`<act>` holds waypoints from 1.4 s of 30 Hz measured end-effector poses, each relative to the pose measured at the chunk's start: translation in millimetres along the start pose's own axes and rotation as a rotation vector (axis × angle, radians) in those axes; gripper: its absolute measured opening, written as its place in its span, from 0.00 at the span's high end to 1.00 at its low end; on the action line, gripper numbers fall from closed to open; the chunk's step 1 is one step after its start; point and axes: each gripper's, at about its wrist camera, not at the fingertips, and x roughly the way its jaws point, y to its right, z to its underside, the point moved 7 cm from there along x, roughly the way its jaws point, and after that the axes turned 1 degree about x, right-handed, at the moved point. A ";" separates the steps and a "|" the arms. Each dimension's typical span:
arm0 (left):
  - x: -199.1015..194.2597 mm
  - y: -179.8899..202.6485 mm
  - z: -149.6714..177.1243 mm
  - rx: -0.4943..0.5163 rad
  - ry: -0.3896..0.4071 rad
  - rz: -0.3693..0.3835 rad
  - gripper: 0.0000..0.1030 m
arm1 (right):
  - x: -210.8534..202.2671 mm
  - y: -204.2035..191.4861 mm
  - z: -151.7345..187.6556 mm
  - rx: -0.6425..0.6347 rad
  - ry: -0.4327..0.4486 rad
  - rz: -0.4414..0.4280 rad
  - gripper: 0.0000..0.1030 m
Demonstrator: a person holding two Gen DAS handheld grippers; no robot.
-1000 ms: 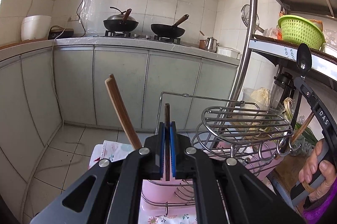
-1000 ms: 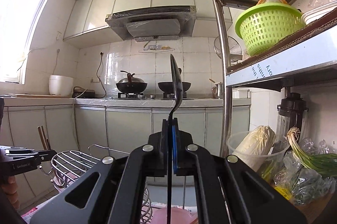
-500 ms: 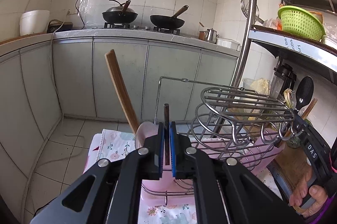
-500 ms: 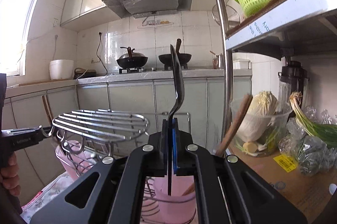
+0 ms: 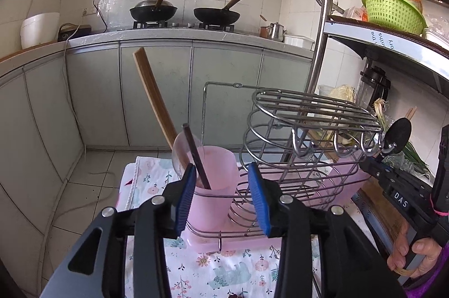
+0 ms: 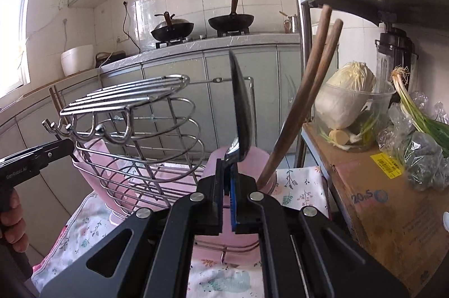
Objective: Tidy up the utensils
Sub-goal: 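Open the left tool over the pink cup while the right tool drops the spoon into the other cup, then lower both open tools toward the gold spoon and black chopstick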
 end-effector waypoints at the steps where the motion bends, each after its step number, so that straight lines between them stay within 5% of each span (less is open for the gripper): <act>1: -2.4 0.1 0.3 -0.001 0.000 0.001 0.62 | -1.8 0.2 -0.1 0.006 -0.006 -0.006 0.92; 5: -12.7 -1.6 3.2 -0.001 0.000 -0.004 0.61 | -9.8 1.9 0.0 0.018 -0.008 -0.012 0.73; 17: -31.6 -7.2 28.8 -0.049 -0.064 0.003 0.61 | -37.8 4.8 16.5 0.073 -0.027 -0.042 0.65; 24: -24.6 1.3 60.8 -0.027 -0.169 0.025 0.61 | -46.1 -0.6 50.6 0.099 -0.126 -0.076 0.65; 32: -5.9 6.7 110.6 -0.052 -0.355 0.073 0.61 | -36.0 -8.2 111.7 0.154 -0.325 -0.118 0.64; 42: 22.9 4.0 176.0 -0.157 -0.663 0.093 0.62 | -31.5 -20.3 147.4 0.153 -0.447 -0.141 0.64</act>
